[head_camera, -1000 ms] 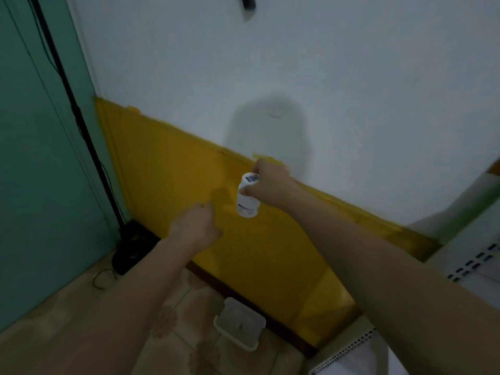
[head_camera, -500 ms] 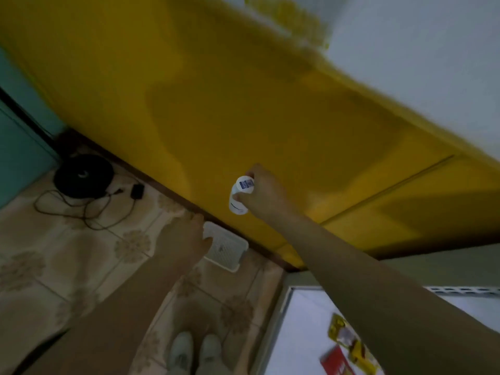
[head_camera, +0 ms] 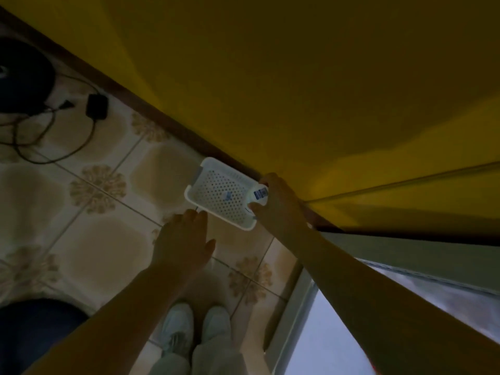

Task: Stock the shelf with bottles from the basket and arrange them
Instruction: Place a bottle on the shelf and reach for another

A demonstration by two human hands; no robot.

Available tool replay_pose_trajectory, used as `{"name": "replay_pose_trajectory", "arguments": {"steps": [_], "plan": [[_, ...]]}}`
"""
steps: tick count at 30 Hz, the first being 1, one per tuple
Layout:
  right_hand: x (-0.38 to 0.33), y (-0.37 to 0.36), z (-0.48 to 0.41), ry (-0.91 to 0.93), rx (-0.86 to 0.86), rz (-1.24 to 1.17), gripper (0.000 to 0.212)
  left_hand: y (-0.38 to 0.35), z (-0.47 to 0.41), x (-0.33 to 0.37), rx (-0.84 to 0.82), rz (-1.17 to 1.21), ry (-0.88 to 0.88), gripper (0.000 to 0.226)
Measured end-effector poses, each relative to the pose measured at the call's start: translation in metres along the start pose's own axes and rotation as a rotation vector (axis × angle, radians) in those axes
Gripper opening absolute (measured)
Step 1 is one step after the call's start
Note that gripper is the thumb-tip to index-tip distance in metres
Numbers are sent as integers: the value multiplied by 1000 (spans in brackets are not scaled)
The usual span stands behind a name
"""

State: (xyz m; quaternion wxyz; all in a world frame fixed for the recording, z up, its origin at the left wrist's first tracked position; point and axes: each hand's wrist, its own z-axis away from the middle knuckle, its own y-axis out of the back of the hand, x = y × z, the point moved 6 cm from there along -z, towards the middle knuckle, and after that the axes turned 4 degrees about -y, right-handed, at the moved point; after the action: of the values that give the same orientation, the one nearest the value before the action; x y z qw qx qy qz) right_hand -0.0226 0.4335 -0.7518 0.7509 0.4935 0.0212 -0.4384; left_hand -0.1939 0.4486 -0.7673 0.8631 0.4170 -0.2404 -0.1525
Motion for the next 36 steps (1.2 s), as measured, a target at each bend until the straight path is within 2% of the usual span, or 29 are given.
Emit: {"name": "replay_pose_trajectory", "arguments": {"steps": [4,12,20,24,29,36], "plan": [[41,-74,-49,-19,-29,1,41,-65,-50,-21,23,-57,-44,61],[115,-178,-131,-104,-7,72,37,-147,-136,-52,116,-76,-126,59],[154,-227,-141,-210,-40,114,59,-180,-170,-68,264,-74,-228,59],[151,-224,-141,-226,-93,129,61,-179,-167,-72,260,-74,-228,61],[125,-185,-129,-141,-79,233,60,-151,-145,-67,221,-56,-201,57],[32,-86,-59,3,-49,360,59,-38,-55,-42,230,-136,-119,56]]}}
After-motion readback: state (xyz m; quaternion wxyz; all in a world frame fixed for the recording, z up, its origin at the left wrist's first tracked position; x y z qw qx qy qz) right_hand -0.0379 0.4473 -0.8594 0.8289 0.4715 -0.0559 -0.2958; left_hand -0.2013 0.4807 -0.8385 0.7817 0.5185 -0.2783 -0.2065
